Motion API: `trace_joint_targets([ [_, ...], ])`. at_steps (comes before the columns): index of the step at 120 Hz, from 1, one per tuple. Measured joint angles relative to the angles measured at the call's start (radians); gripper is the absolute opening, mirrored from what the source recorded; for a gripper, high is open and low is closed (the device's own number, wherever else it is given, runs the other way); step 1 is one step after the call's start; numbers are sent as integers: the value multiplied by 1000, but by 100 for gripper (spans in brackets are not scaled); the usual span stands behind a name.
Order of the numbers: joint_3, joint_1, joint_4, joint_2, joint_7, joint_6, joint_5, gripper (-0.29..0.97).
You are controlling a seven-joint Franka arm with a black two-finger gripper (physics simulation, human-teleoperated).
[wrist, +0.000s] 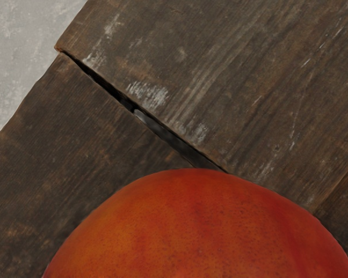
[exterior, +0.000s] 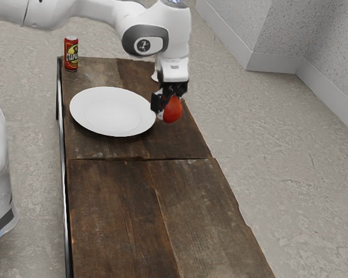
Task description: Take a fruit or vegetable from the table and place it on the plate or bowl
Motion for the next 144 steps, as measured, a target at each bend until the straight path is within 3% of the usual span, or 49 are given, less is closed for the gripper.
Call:
trace_joint_targets([
  [21,185,1,39,5,-80,-103,72,38],
  [46,284,1,57,8,-192,-220,158,37],
  [65,298,0,61,9,-274,-289,187,37],
  [79,299,0,70,11,-326,-332,193,54],
  [90,300,0,76,11,-361,-352,193,60],
  [144,301,0,86,12,-476,-385,192,67],
])
